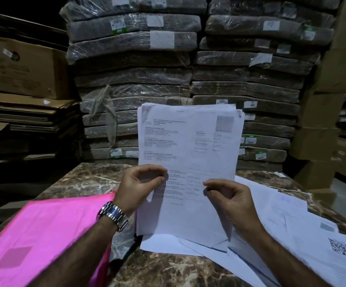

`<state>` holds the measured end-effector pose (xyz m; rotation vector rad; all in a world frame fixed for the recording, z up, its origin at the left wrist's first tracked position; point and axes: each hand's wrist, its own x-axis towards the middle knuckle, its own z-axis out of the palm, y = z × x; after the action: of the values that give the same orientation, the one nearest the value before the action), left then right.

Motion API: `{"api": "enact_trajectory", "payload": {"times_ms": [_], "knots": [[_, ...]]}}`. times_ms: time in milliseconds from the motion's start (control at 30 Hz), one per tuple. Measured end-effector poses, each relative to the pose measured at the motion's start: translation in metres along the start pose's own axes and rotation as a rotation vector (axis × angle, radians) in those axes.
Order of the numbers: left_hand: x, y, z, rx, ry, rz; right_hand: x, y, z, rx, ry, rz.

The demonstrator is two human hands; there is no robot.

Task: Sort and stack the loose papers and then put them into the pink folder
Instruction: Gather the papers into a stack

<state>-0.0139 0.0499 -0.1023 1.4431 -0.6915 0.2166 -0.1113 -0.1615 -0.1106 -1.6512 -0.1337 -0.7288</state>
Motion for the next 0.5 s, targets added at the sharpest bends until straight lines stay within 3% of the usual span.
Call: {"api": "enact_trajectory", "payload": {"times_ms": [500], "knots": [[0.0013,-0.0025,0.0018,0.076,-0.005,-0.009,-0.0012,0.0084,-0.0008,-0.07,0.037,-0.025]]}}
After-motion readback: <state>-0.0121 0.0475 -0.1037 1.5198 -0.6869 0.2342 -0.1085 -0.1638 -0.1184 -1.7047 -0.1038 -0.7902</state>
